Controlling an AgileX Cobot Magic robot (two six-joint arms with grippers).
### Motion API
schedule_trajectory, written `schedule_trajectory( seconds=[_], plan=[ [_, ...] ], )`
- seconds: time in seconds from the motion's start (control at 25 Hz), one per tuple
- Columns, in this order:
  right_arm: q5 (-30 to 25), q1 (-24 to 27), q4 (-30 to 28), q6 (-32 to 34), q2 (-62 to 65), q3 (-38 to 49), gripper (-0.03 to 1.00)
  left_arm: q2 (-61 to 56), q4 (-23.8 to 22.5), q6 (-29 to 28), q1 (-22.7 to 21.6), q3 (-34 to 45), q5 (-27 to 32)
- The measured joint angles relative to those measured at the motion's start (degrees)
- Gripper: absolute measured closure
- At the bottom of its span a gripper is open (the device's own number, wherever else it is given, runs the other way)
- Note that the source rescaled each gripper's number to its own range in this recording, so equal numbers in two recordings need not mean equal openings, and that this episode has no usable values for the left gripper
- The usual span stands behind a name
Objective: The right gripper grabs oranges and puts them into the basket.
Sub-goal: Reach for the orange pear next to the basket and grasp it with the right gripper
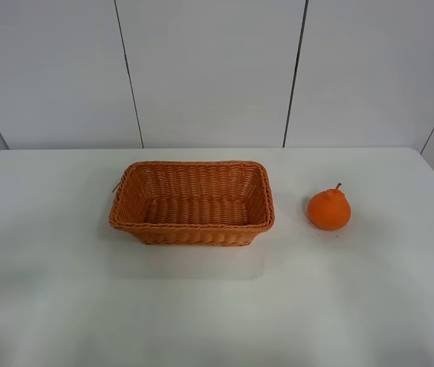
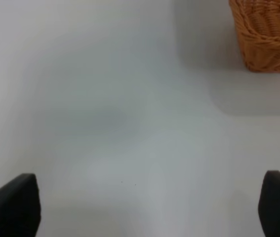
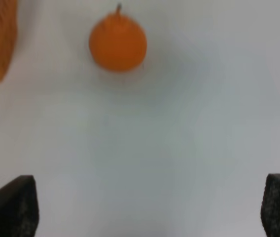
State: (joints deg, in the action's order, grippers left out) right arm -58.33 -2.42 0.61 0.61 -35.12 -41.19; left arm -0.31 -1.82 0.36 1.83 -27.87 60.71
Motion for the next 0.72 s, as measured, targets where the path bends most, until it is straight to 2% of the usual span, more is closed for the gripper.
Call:
schedule_trajectory(
  seconds=[0.4,0.72],
  plan=[
    [-0.5,0.0,0.9,0.0,-43.5,-19.3,-0.03,0.0,0.0,0.0,0.0,0.0,0.0],
    [-4.4,0.0,1.6,-0.6,-69.1,-42.8,-0.03,0.0,0.0,0.0,0.0,0.0,0.0]
  ],
)
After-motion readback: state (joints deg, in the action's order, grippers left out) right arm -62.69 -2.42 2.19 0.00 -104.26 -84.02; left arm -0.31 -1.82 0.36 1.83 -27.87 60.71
